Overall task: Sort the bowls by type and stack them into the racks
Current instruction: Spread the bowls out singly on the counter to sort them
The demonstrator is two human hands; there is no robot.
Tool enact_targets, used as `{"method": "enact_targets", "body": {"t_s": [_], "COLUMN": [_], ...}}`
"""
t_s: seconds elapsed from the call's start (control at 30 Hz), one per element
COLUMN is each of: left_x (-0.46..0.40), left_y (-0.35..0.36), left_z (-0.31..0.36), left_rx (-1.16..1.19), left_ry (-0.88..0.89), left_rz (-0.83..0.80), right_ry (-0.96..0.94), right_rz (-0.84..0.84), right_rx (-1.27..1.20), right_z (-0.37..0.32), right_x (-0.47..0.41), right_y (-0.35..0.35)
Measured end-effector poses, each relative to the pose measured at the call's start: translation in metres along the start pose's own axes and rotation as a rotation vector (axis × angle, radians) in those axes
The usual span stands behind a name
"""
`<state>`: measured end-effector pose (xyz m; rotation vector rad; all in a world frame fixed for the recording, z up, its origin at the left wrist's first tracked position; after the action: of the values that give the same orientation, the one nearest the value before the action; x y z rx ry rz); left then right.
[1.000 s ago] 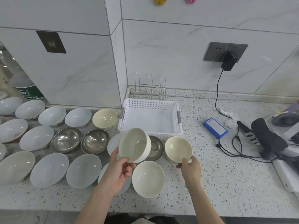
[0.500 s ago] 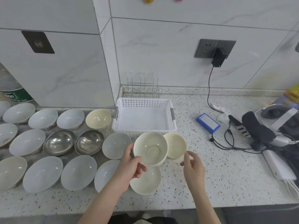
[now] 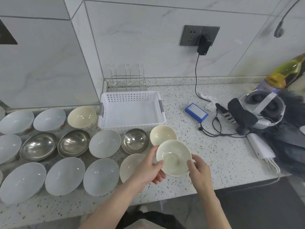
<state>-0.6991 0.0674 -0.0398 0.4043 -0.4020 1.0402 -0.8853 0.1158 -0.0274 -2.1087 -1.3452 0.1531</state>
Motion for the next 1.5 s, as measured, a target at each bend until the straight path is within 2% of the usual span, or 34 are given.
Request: {"method": "enact_targets", "body": {"t_s": [0.17,0.4,1.0,1.5], "left_x": [0.001,0.001,0.001,0.007], "left_y": [0.022,0.021,0.008,0.000], "left_z": [-0.015,-0.031,-0.031,-0.031], "left_rx": [-0.020,-0.193,-0.290,-0.260], "left_ry": [-0.033,-0.119,-0.157,-0.169], "left_rz": [-0.091,-0.077,-0.011,-0.011], "right_ry": [0.058,0.103,0.185,0.244], "right_rz": [0.034,-0.010,-0.155,-0.260], "right_rx": [0.082,0.137,0.106,0.162], "right_z": [0.026,0.047,0.057,0.040], "right_x": [0.008,0.011,0.006,0.008], "right_y": [-0.009,0.004,0.033,0.037]}}
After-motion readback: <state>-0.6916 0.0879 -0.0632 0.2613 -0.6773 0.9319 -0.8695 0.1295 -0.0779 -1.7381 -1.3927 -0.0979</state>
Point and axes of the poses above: each hand's wrist, its own x-axis away from the middle knuckle, its own y-axis out of the palm, z = x × y, the point moved 10 cm from there along -x, towards the middle knuckle, and after that the axes turned 8 degrees about x, right-handed, at the moved point
